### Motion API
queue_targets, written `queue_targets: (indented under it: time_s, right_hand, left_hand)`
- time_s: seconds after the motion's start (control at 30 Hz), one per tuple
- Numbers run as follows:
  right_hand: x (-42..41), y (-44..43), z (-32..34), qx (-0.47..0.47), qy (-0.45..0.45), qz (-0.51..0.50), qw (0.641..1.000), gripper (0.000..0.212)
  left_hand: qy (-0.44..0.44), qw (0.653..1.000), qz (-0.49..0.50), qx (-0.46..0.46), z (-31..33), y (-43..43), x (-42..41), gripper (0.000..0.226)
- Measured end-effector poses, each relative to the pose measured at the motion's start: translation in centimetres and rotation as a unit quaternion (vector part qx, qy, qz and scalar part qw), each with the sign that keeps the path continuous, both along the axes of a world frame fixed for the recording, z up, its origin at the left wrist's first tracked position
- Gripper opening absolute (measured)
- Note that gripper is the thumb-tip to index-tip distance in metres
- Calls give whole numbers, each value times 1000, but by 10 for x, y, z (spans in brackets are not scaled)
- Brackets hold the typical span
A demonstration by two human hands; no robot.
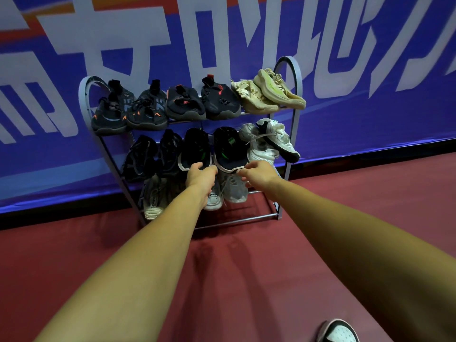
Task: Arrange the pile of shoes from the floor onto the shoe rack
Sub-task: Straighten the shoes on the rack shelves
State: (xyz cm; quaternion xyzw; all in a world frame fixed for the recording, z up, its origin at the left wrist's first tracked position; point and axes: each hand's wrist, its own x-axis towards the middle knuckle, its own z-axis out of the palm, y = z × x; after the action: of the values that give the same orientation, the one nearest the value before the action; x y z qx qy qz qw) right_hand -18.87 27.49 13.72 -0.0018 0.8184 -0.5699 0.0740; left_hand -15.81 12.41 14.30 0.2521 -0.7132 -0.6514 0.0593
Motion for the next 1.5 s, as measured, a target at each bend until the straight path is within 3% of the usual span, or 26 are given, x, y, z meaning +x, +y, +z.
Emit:
queue_targets:
  time_s: [0.33,0.6,0.83,1.03,1.27,1.37,1.5]
  right_hand:
    - [-17,34,-4,34,-17,-43,998,27]
    - [-41,39,-10,-9,-62,-125,990,20]
    - [-57,33,-13,-91,-109,-179,974,46]
    - [-59,27,-14,-191,-133,-216,948,25]
    - [-40,18,4,-259,-144,-238,925,15]
    - [-29,12,10,-288,-149,-210,923,7]
    - [-19,9,12,-257,-137,-160,943,10]
  left_hand:
    - [-3,992,-122,13,13,58,-18,11]
    - [14,992,-123,-21,11,68,-43,8]
    - [0,991,-128,-31,5,58,-56,8]
    - [-6,989,-144,-17,5,52,-54,9]
    - [2,987,-160,-4,9,44,-46,2]
    - [5,989,-147,7,10,40,-45,11]
    - [3,991,-131,21,11,36,-45,32]
